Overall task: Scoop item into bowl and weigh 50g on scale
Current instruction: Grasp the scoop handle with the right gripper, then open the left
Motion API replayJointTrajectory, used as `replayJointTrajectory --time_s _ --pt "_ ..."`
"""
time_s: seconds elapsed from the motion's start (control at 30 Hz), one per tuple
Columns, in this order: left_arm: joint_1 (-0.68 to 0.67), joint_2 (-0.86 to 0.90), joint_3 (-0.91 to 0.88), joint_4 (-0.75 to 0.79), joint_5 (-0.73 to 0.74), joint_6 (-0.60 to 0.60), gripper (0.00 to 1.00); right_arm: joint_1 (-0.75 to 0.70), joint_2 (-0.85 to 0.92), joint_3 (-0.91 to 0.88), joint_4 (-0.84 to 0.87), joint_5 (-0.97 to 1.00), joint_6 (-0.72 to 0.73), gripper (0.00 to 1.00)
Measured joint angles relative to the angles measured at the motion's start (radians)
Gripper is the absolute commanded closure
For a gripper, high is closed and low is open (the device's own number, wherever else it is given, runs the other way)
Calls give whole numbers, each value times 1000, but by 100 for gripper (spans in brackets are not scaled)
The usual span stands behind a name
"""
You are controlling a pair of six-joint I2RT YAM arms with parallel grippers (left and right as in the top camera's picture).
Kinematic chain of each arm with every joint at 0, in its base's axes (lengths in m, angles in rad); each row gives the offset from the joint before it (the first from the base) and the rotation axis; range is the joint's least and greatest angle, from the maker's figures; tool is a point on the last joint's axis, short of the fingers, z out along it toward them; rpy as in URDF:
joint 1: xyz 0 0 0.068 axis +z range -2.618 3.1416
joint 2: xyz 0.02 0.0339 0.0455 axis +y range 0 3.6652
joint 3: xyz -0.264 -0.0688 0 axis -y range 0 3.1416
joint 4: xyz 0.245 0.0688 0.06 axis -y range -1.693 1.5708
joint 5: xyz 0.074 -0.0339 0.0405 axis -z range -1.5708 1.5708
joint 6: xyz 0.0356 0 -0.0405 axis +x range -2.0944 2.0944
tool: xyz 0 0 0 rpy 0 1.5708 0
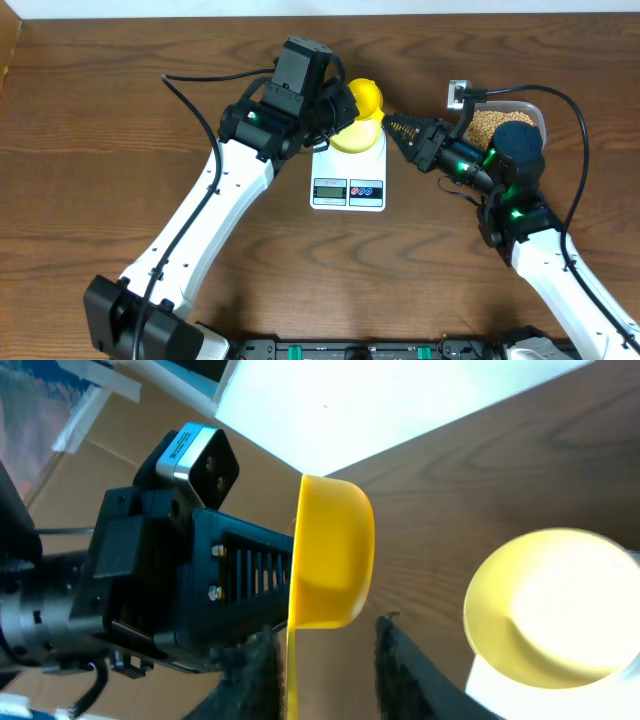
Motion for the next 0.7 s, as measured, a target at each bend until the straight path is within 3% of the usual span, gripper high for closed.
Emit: replayJointTrajectory --time_s 0.07,0.2,0.3,0.37,0.7 --pt "0 0 0 0 0 0 92 0 0 0 0 0 3 95" --pt "0 1 0 -1 -1 0 92 0 0 0 2 -1 9 99" --pt "0 3 0 0 0 4 65 0 0 0 -4 2 9 99" --pt "0 3 0 3 0 -1 54 0 0 0 -16 9 10 99" --pt "-1 3 0 43 0 17 43 0 0 0 -100 51 16 99"
